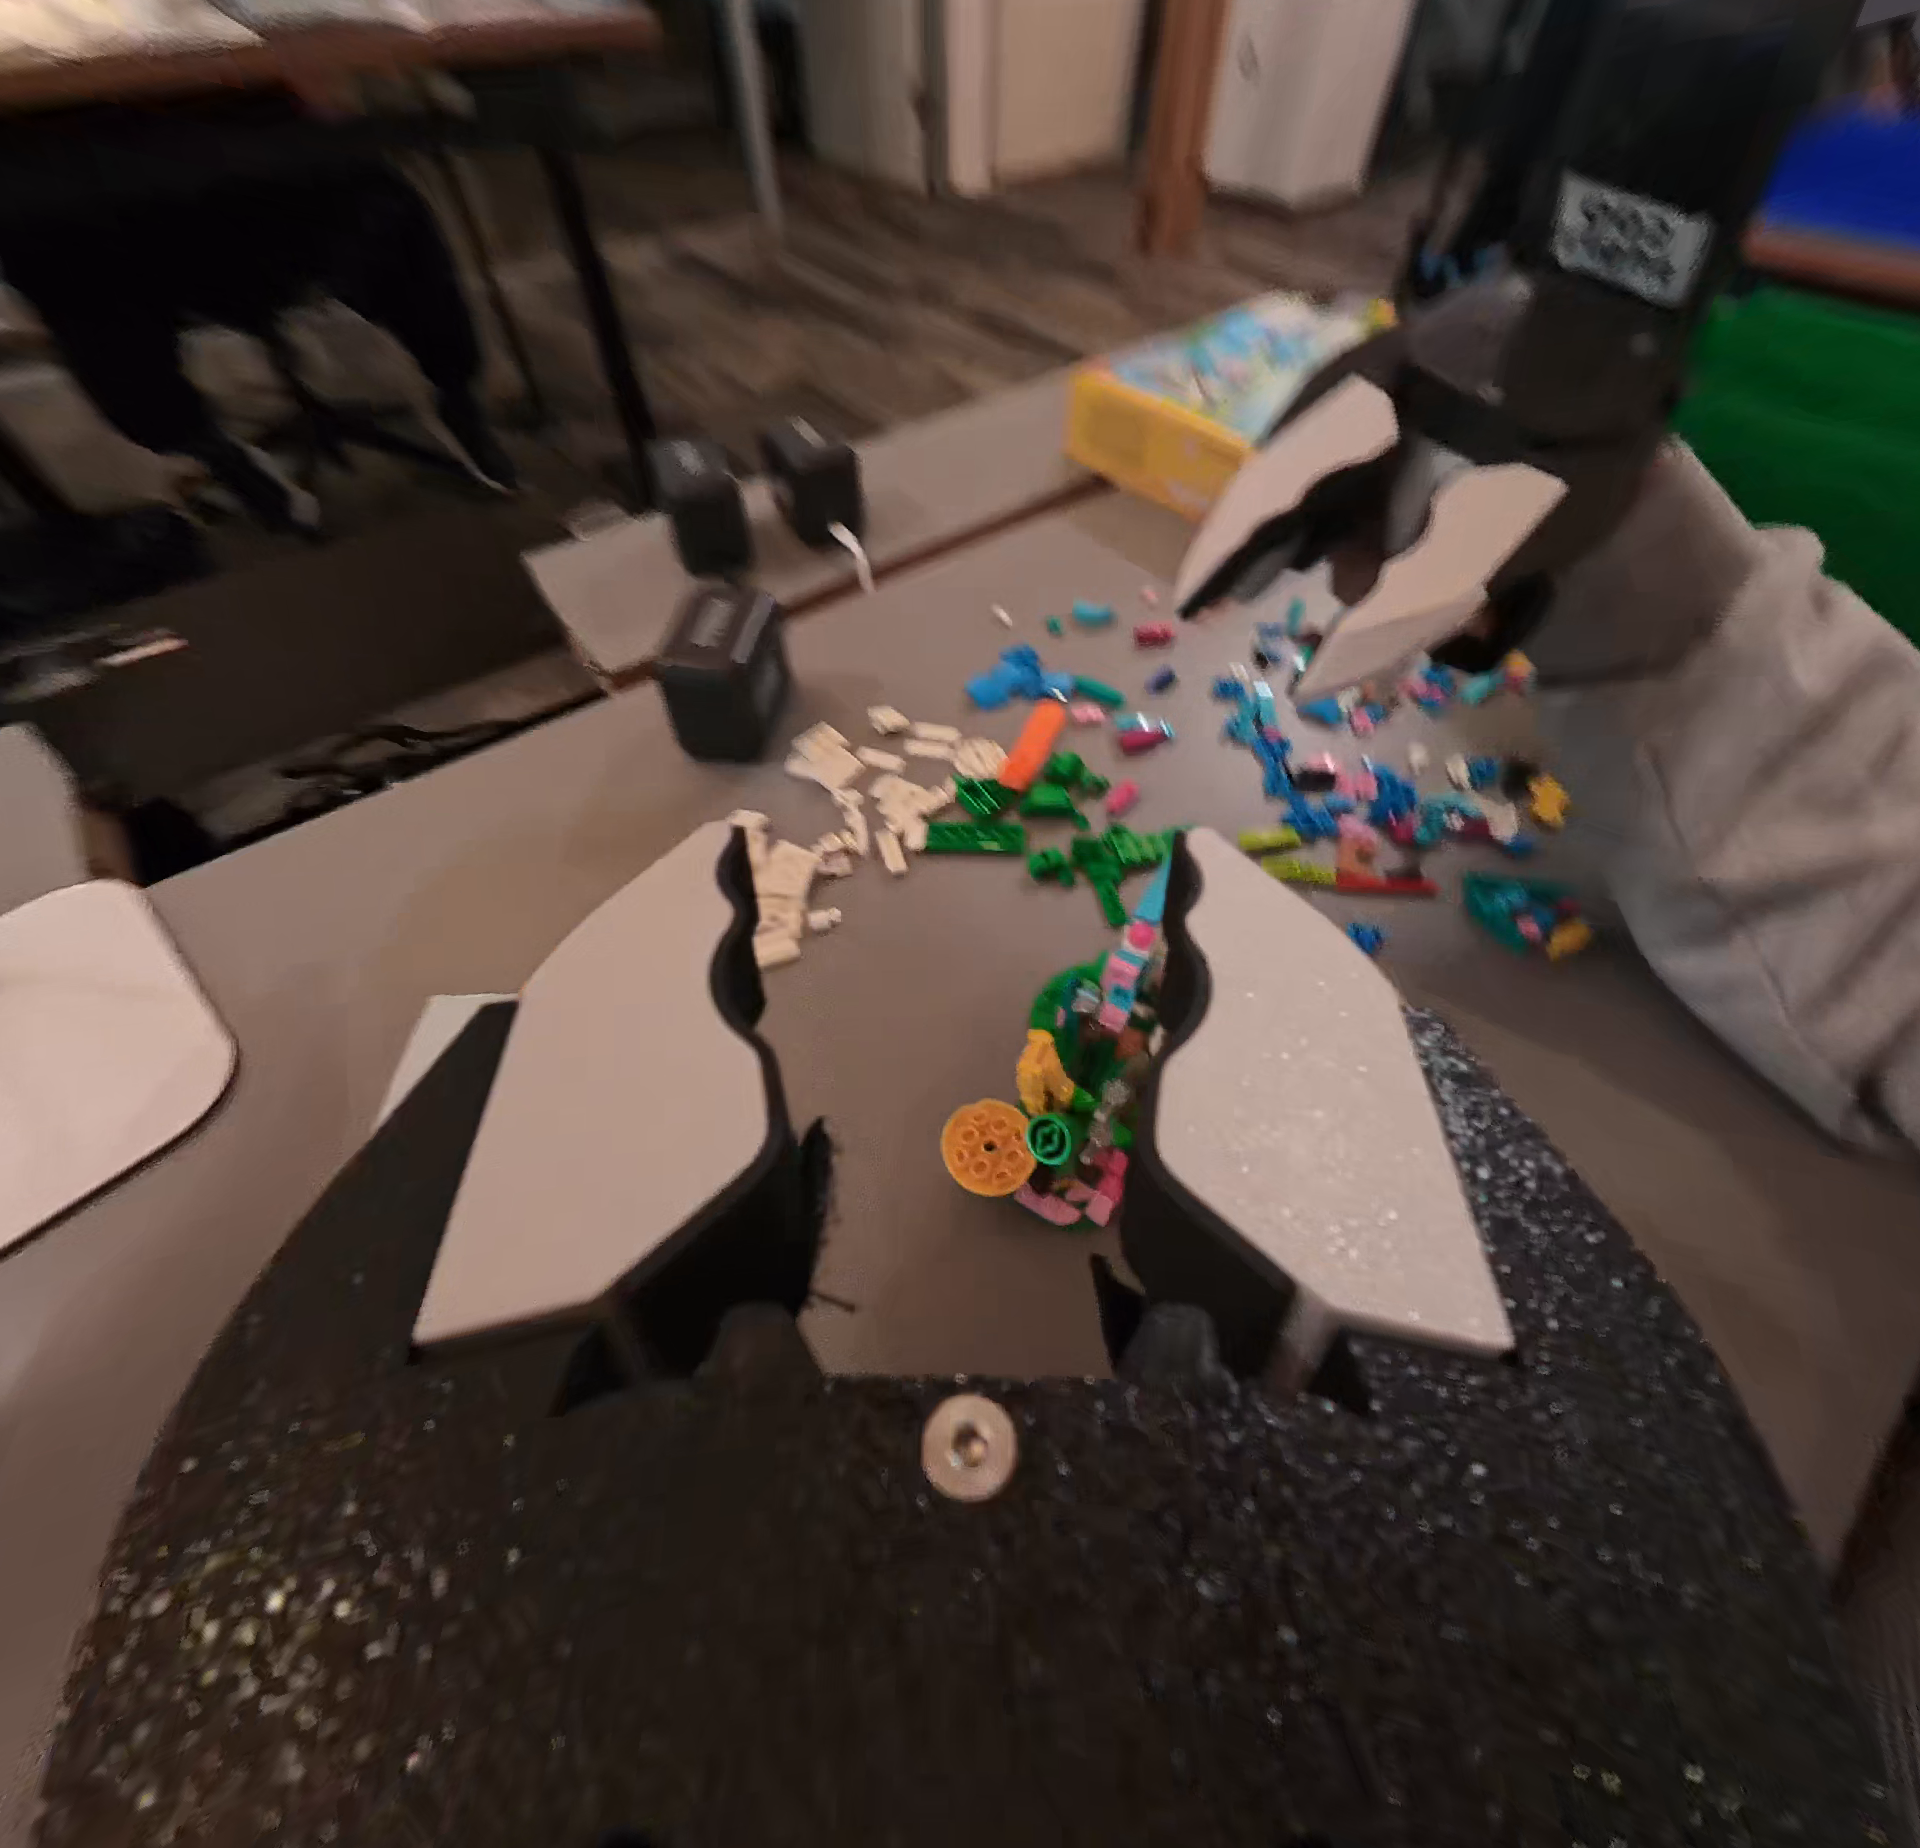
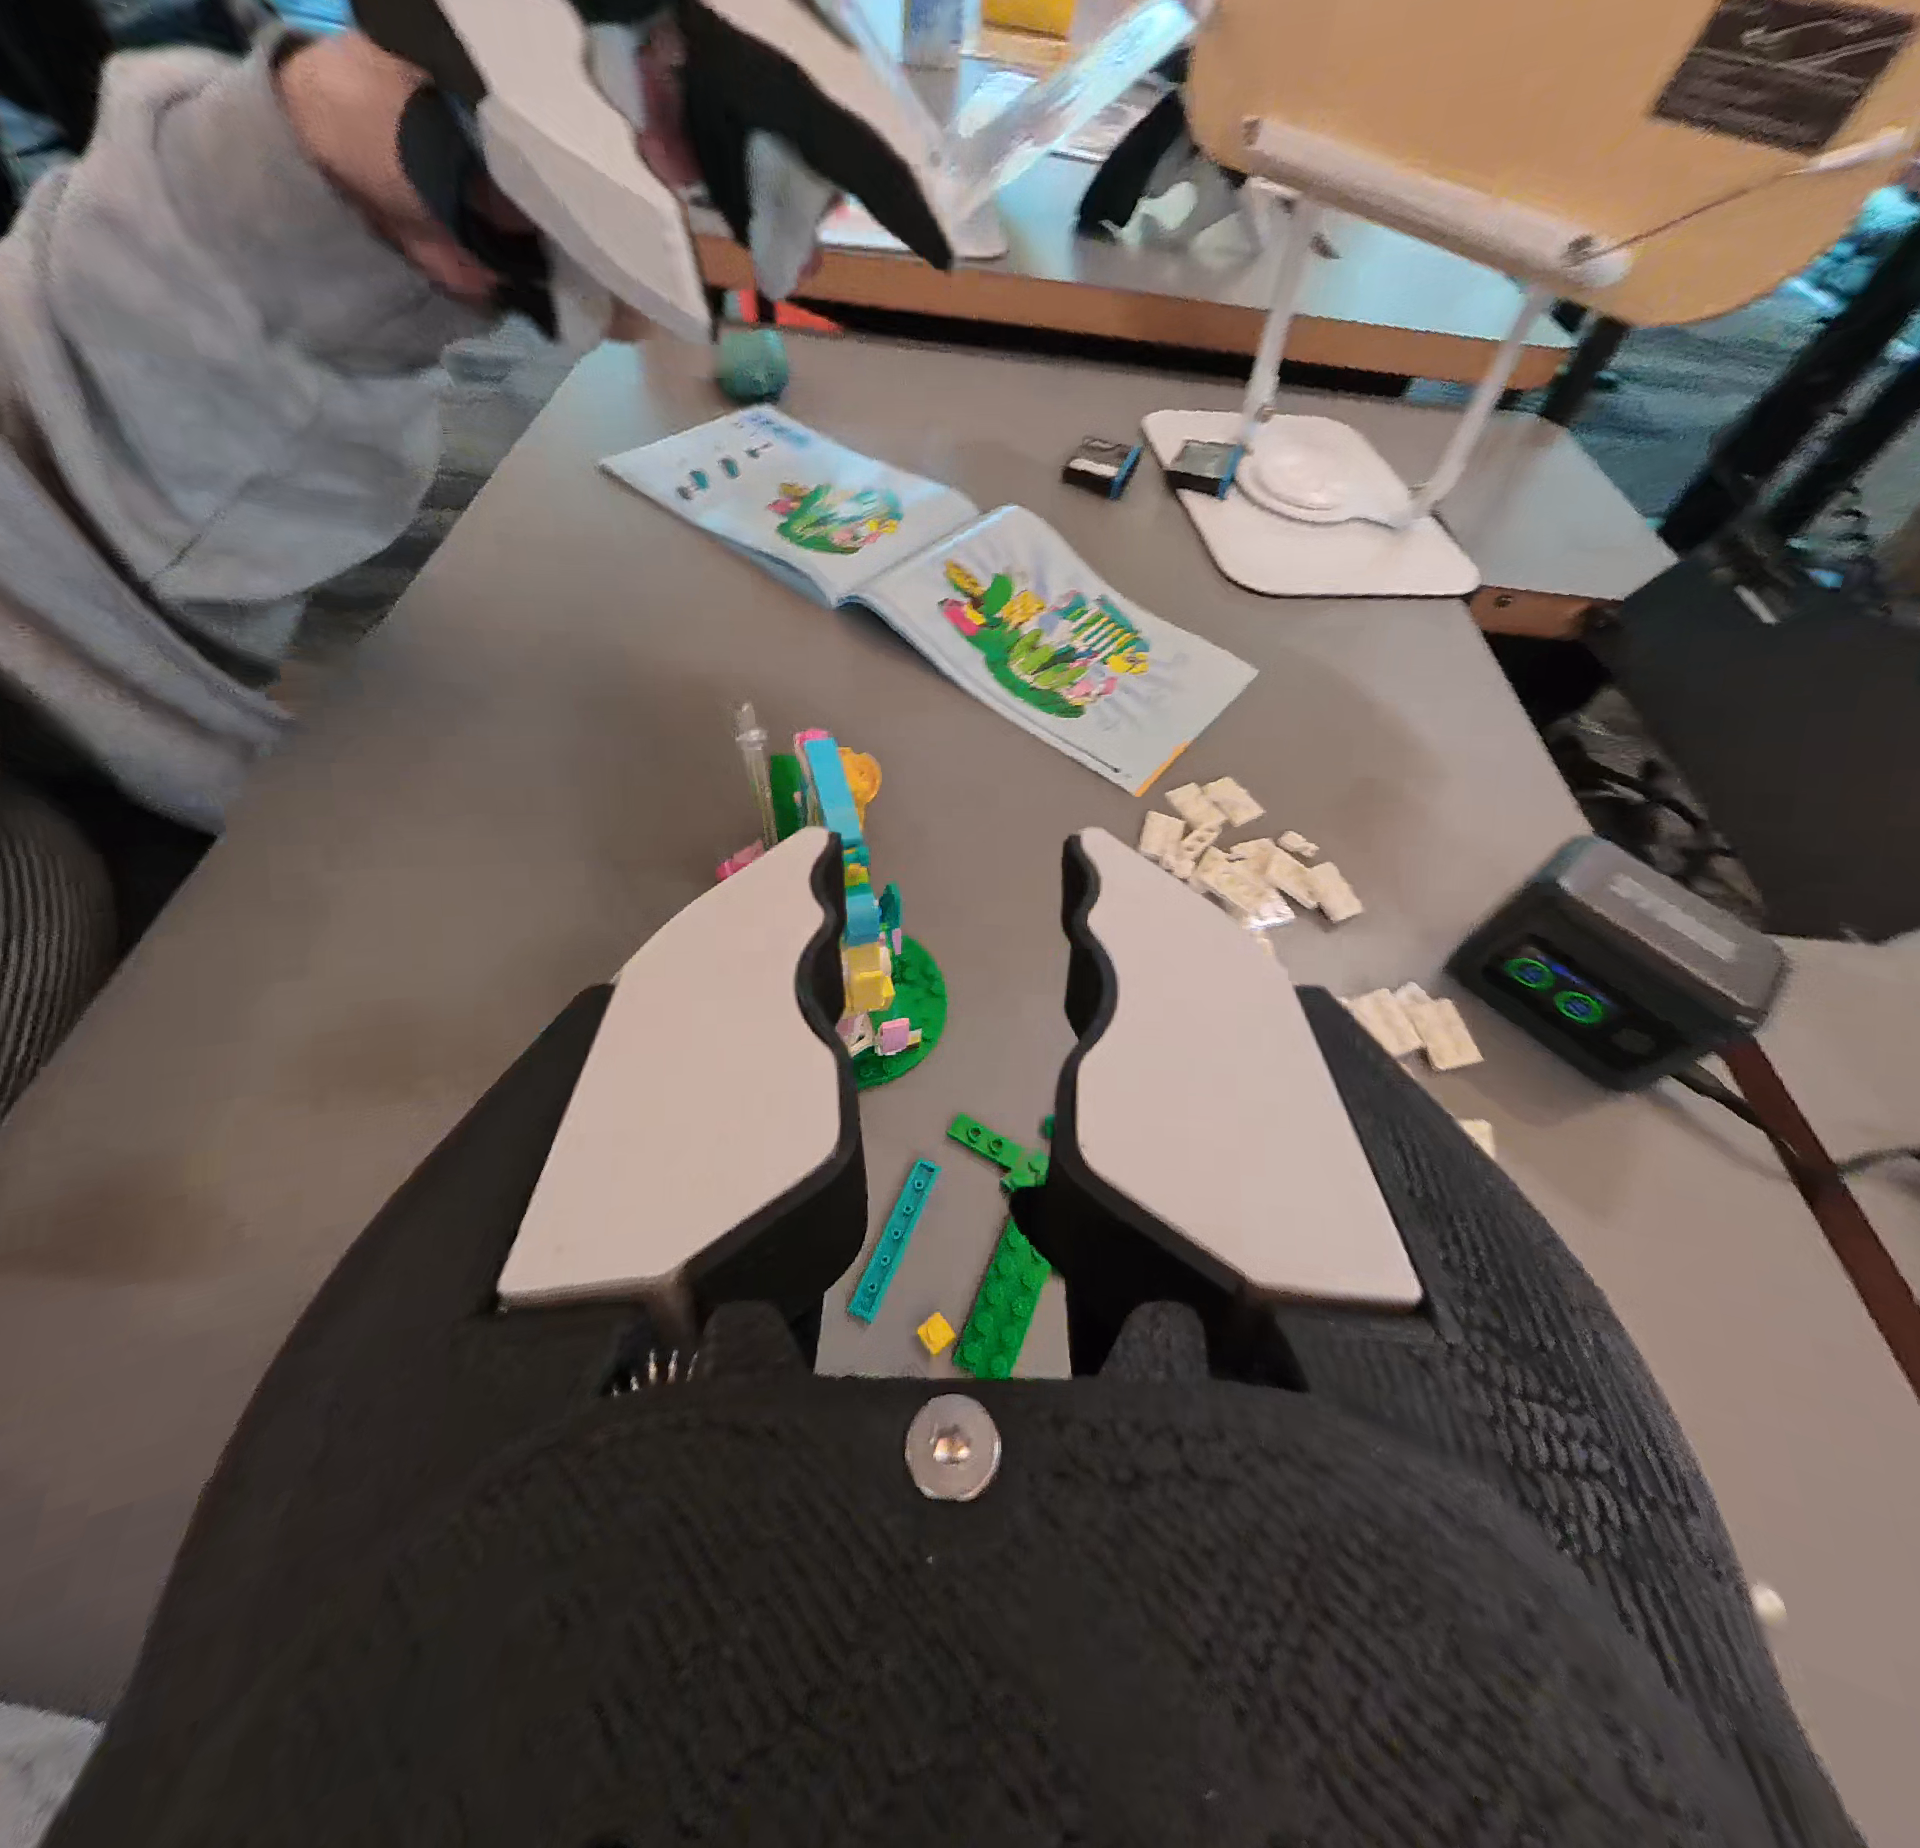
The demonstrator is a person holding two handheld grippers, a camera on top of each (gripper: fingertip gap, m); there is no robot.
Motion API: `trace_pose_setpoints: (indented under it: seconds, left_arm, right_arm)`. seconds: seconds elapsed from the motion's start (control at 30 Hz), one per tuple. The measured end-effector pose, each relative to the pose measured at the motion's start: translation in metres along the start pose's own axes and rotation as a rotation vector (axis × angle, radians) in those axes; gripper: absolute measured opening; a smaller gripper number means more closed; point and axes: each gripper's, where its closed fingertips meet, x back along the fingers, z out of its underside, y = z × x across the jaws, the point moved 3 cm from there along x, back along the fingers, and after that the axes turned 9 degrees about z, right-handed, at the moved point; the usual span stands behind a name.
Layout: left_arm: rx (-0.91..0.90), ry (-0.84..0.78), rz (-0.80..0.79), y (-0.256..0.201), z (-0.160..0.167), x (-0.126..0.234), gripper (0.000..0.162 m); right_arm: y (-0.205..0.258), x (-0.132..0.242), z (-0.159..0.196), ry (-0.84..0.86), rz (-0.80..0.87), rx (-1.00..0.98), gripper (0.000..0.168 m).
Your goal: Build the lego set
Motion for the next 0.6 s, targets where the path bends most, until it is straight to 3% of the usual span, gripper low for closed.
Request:
trace_pose_setpoints:
  seconds: [0.13,0.23,0.3,0.47,0.6]
  left_arm:
    - [0.099,-0.219,-0.093,0.007,-0.002,0.028,0.087]
    - [0.132,-0.310,-0.145,0.013,0.004,0.040,0.087]
    - [0.139,-0.333,-0.170,0.015,0.011,0.045,0.085]
    - [0.107,-0.335,-0.226,0.010,0.031,0.048,0.083]
    - [0.067,-0.301,-0.297,0.008,0.039,0.045,0.094]
  right_arm:
    - [-0.012,0.007,-0.026,-0.026,0.243,0.042,0.047]
    - [-0.031,0.024,-0.057,-0.174,0.623,0.085,0.046]
    - [-0.025,0.037,-0.066,-0.234,0.768,0.091,0.046]
    - [0.013,0.051,-0.059,-0.190,0.884,0.037,0.053]
    - [0.048,0.067,-0.056,-0.225,0.965,-0.071,0.060]
